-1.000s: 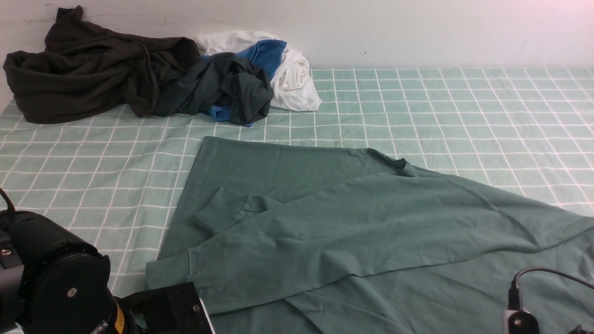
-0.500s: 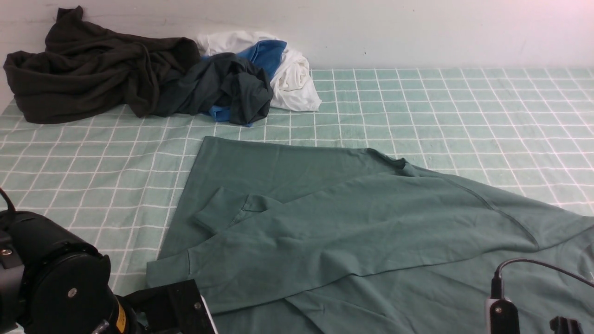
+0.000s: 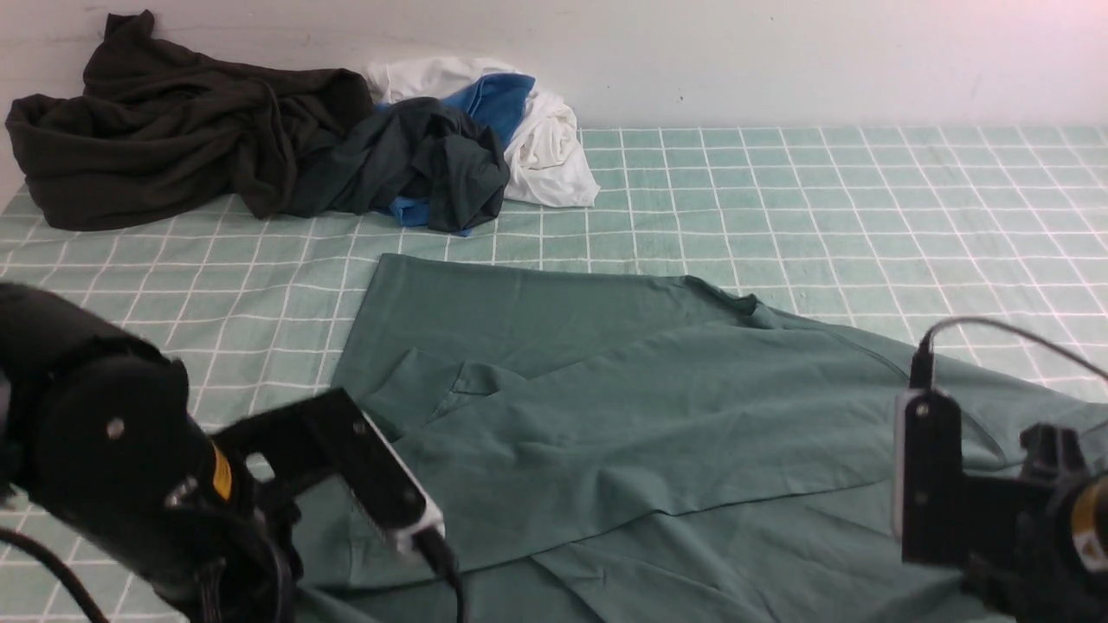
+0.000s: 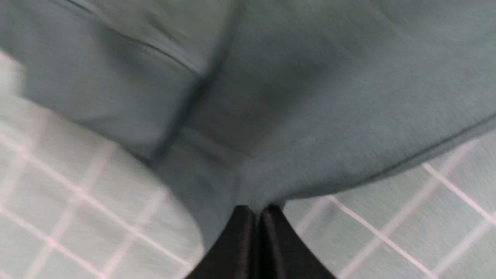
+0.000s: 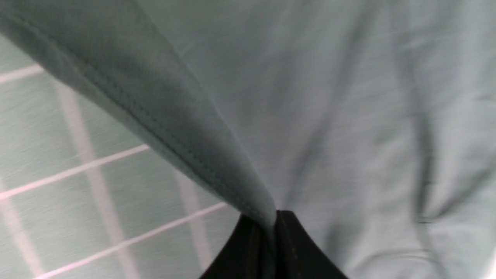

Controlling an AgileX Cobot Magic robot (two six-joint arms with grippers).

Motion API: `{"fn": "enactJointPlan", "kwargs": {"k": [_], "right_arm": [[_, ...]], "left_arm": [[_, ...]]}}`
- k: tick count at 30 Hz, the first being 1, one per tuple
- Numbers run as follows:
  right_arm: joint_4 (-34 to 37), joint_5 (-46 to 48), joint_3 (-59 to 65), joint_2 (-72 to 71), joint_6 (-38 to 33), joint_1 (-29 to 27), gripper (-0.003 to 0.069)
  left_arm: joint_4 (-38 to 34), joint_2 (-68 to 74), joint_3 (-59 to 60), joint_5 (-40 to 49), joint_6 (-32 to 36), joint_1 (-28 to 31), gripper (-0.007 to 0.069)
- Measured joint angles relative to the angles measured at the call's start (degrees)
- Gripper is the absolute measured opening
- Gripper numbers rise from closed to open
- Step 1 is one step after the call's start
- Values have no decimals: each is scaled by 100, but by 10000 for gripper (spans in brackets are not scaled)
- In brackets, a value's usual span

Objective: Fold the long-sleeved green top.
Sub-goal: Use both arms to drag the lower edge of the fabric forward and fold it over the upper edge

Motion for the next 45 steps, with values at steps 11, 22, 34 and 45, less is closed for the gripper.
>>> {"fn": "enactJointPlan", "kwargs": {"k": [11,22,34,45], "right_arm": [[425,-445,-2383,1595,-656,-1404,15],[705,-445,-5227,4664,-611,-1752,15],[509,-833,-5973,5570,1535,-2171,227],[303,65,-6002,5054,2545,-2152,392]], "left_arm": [[130,1717,-2967,93,697,1324,0],[176,5065,-6566,-32,1008,1564,0],[105,5895,-7281,-589,326,1883,104],[-514,6011,-7320,649,822,1959,321]]}}
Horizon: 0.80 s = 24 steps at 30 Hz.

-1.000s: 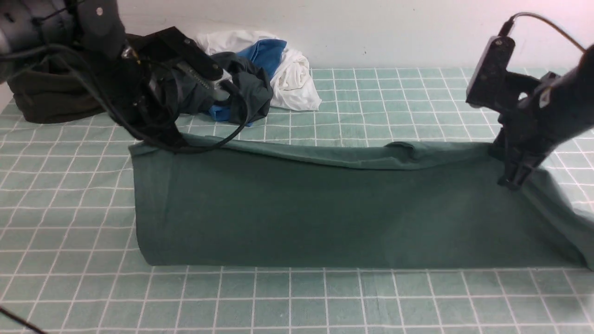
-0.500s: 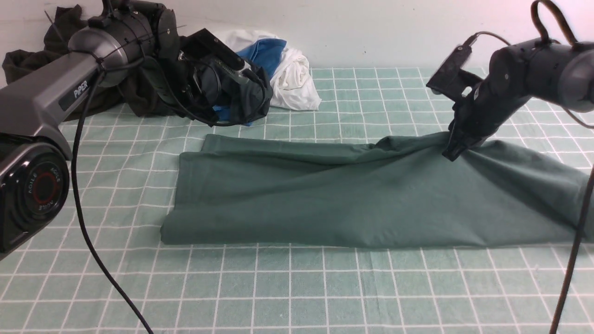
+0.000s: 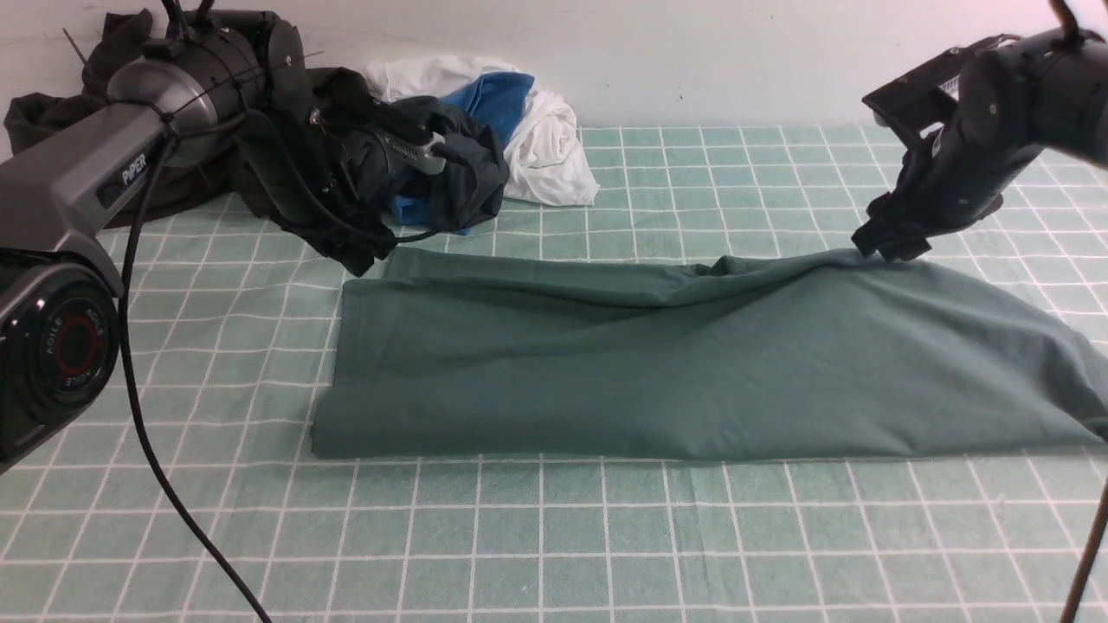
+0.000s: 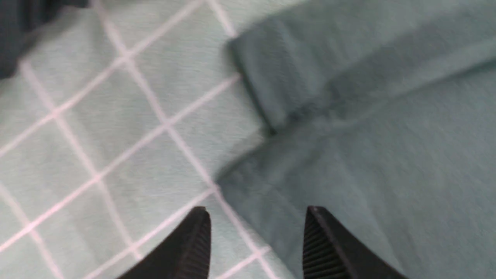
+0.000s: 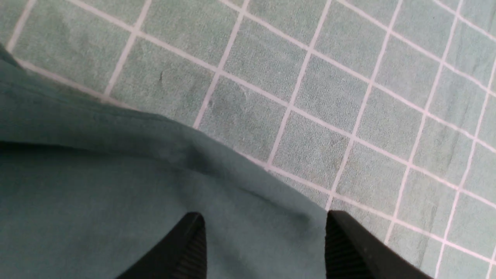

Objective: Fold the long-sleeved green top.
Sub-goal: Use both arms to drag the lower edge of the fabric forward and fold it over the upper edge, then use the right arm to clamp the right edge of the fabric

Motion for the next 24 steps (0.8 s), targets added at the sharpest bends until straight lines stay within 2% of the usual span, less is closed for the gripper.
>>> {"fn": "enactJointPlan", "kwargs": {"k": [4,10,16,18,22,24], "right_arm": [[96,243,-10,-143,11,0,392],[154,478,-10,-172,11,0,393],[177,501,-10,-172,-1,0,393],[183,501,-10,-172,-35,0,393],[201,501,-10,-172,-48,0,393],[201,501,-10,-172,-48,0,393]], "left_arm": [[-220,269,0,-152,465,0,336],[-242,450,0,-635,537,0,336],[-271,482,-20,-584,662,18,319],[-285,482,-20,-501,691,30,270],[-298,482,-20,-393,709,45,85],[-292,482,-20,-360,708,51,24]]}}
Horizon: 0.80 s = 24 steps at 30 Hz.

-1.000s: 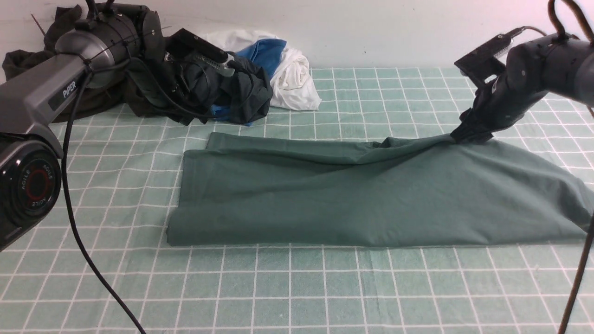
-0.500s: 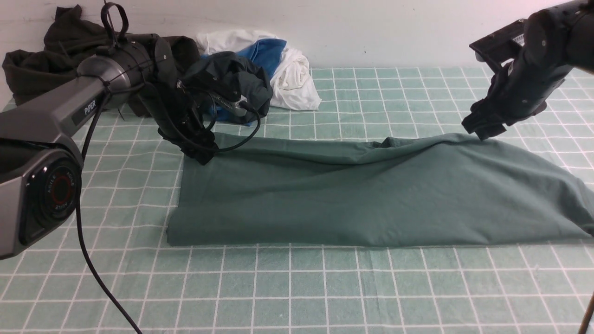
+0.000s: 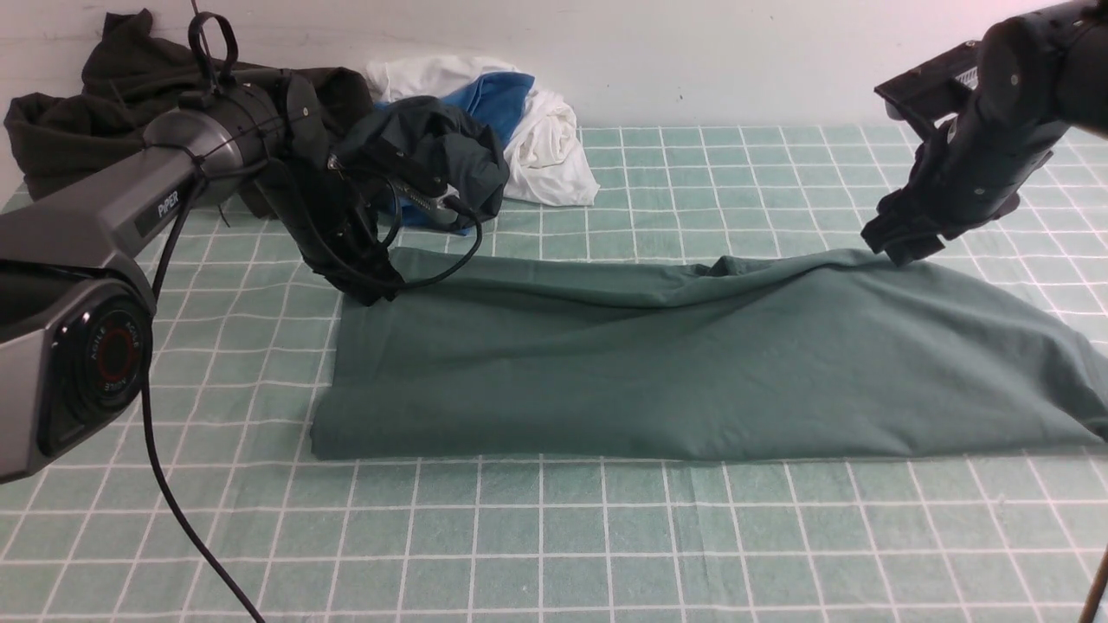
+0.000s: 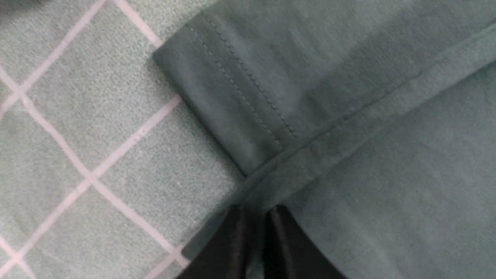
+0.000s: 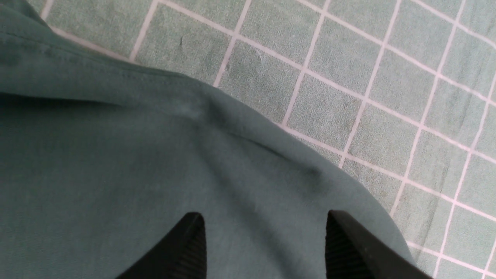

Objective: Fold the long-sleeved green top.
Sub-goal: Use the right arm to clamp the right edge of the fabric

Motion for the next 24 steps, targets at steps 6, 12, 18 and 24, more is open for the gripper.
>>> {"fn": "enactJointPlan", "kwargs": {"k": [6,12,18,24], "right_arm": [[0,59,0,0,-4,0,393],[6,65,0,0,136,-46,393],[5,220,0,0,488,-392,393],[429,866,24,10,639,-1086,393]], "left_arm": [[15,-140,-76,31,0,7,0],[-189,-285,-657,-218,-83,7,-1],[-497,-112,-687,-622,-263,7,-1],[-533,194,-687,-715,-513,20,83]]}}
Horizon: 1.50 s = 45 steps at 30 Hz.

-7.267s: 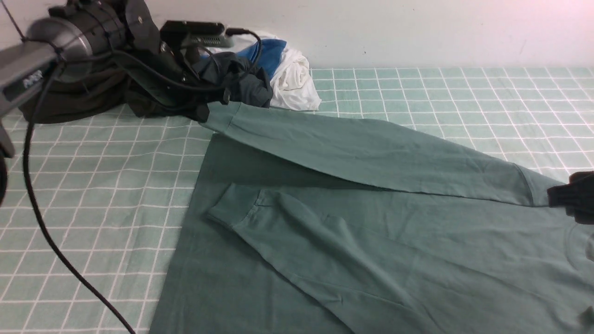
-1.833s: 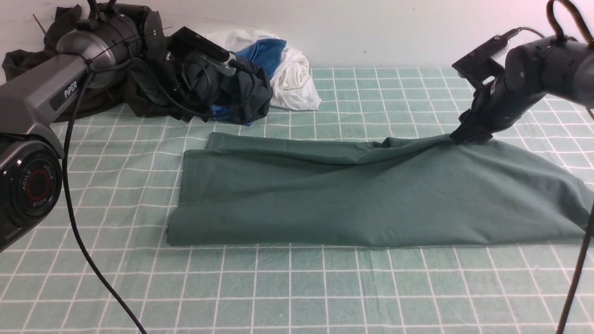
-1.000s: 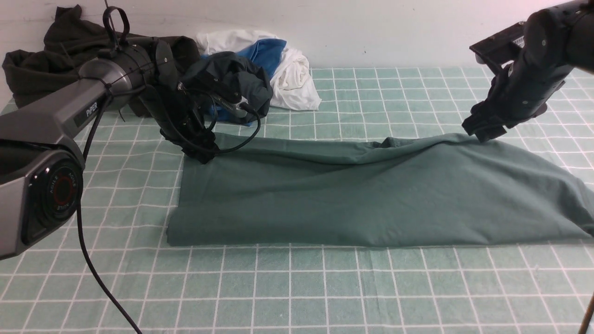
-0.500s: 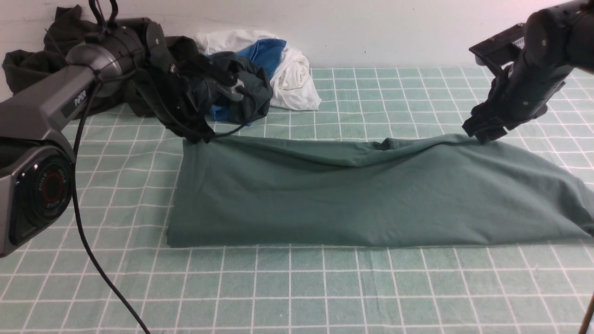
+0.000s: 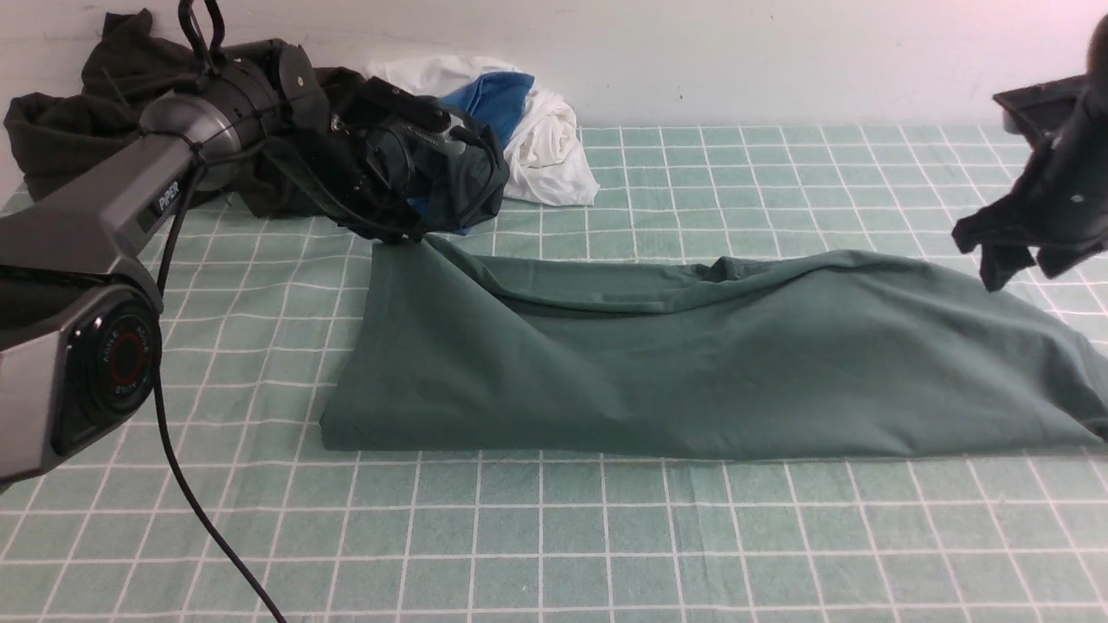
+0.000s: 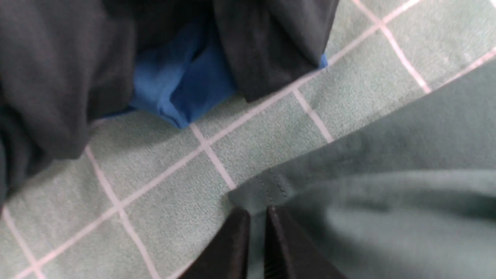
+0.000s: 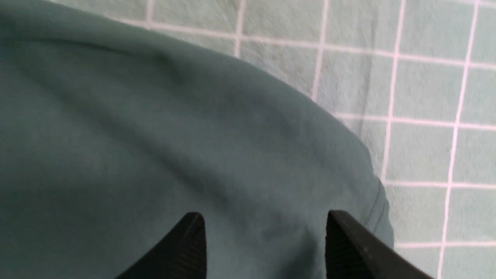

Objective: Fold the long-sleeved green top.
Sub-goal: Use the right arm to clamp the right edge of the fabric, then use the right arm to drag the right edge of the fabric to the left and folds it over the left edge

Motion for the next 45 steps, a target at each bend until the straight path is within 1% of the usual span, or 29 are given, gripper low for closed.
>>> {"fn": "enactJointPlan", "kwargs": {"k": [2,4,5,6,7,9,10,11,15,21,22,25,26,27,28,29,30,31,32,33,34,36,37,41,45], "right_arm": [[66,69,34,0,0,-91,393],[116,217,195,0,20,-331,393],[116,217,208,0,28,-348,393],[123,232,314,0,64,-458,393],[123,232,347,0,71,-490,393],[128,232,551,0,129,-699,393],[128,232,568,0,129,-717,393],[128,191,738,0,150,-892,396],[128,37,1030,6,218,-1144,413],[135,-200,1183,123,251,-1293,438],[208,-275,1183,253,251,-1293,440],[394,-285,1169,351,102,-1312,428],[451,-285,1163,356,37,-1312,416],[581,-285,1155,375,-124,-1320,388],[625,-279,1155,381,-151,-1320,375],[708,-279,1134,388,-332,-1320,309],[749,-270,1128,388,-401,-1320,278],[798,-247,1108,388,-479,-1320,197],[804,-228,1096,388,-492,-1320,160],[765,-200,1056,382,-497,-1313,94],[691,-173,1021,359,-484,-1313,62],[589,-159,963,316,-401,-1313,48],[383,-104,839,186,-245,-1313,47],[-69,21,302,-439,31,-1254,47],[-47,144,-330,-1188,-35,-866,47]], "left_arm": [[-7,5,0,0,-5,6,122],[-31,-29,-7,37,-46,75,233],[-31,-28,-18,60,-53,81,242],[-33,-43,-78,197,-133,113,304],[-33,-43,-88,224,-160,127,312],[-38,-48,-264,627,-279,169,382],[-38,-48,-294,697,-280,168,389],[-38,-59,-399,1006,-316,174,410],[-108,-71,-457,1349,-357,174,415],[-287,-71,-457,1551,-470,163,361],[-287,-71,-457,1657,-477,163,334],[-293,-71,-457,1769,-481,163,288],[-293,-71,-457,1783,-481,163,276],[-288,-73,-457,1804,-481,163,242],[-288,-79,-457,1809,-481,163,237],[-282,-87,-457,1809,-481,163,193],[-275,-101,-457,1809,-481,163,170],[-231,-143,-457,1818,-481,163,134],[-195,-169,-457,1818,-481,163,110],[-150,-239,-457,1818,-476,163,80],[-108,-307,-457,1818,-476,163,50],[-51,-426,-457,1818,-476,163,22],[7,-563,-457,1818,-476,163,6],[203,-968,-457,1839,-470,163,-4],[381,-1372,-457,1856,-470,163,-4]]}}
